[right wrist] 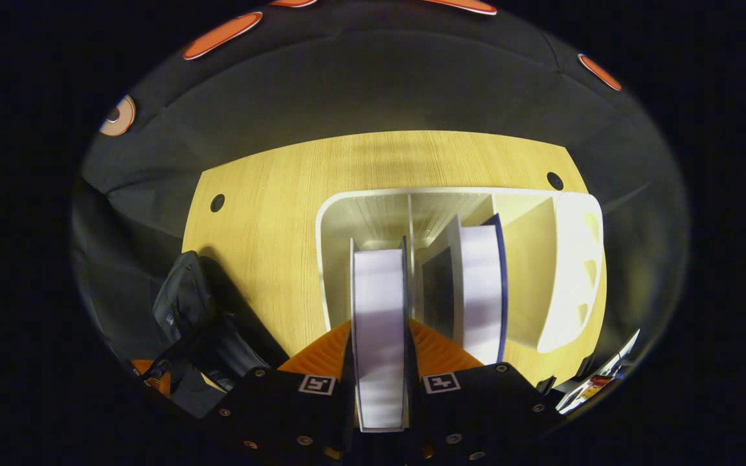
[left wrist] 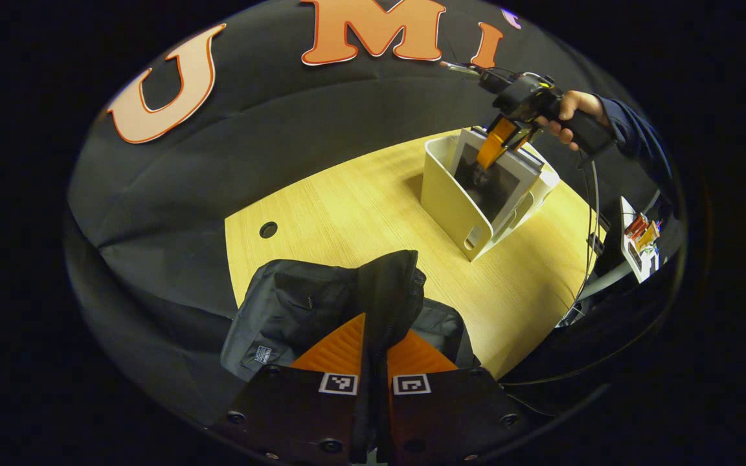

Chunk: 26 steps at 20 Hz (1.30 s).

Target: Open the schoolbag, grab two books from the bookshelf and put them into the schoolbag.

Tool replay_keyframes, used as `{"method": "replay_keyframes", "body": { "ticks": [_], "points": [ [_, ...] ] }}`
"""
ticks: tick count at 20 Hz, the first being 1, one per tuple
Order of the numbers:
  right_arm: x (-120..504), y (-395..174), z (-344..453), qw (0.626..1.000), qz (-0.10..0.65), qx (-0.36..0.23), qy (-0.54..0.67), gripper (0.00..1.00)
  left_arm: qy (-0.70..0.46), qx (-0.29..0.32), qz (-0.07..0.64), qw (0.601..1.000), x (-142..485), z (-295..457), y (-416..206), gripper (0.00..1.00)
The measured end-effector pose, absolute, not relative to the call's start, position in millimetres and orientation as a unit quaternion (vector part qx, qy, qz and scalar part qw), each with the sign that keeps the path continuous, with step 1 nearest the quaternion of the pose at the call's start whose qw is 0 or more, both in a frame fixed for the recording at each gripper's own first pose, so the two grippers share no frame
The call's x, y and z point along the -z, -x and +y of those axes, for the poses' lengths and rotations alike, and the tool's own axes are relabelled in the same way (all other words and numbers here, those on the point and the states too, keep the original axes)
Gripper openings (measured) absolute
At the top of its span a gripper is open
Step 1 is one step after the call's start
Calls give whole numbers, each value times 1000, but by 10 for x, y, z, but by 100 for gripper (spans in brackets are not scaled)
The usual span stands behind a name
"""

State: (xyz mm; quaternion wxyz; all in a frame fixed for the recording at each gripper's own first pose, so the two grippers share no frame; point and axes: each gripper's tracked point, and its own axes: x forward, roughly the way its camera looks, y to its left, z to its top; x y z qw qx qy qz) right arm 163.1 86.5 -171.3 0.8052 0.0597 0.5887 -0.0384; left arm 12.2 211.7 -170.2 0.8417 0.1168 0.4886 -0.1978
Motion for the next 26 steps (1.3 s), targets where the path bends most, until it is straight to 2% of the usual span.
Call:
{"method": "replay_keyframes", "body": {
  "ticks": [5,16,23,24,25,26],
  "points": [
    [1370,-1299,803,822,559,60,-92,33,-124,219,487,836,1706,2101,-88,6],
    [743,-107,1176,837,508,114,-167,33,-158,331,471,802,1750,2194,-19,6],
    [669,429,1495,845,470,104,-234,31,-159,354,461,798,1782,2127,-93,6],
    [703,488,1539,846,463,99,-245,24,-160,354,459,799,1779,2124,-113,6],
    [744,547,1580,847,459,92,-252,31,-161,354,459,799,1776,2134,-105,6],
    [796,612,1607,846,456,89,-261,30,-161,353,456,801,1767,2130,-114,6]
  ]
}}
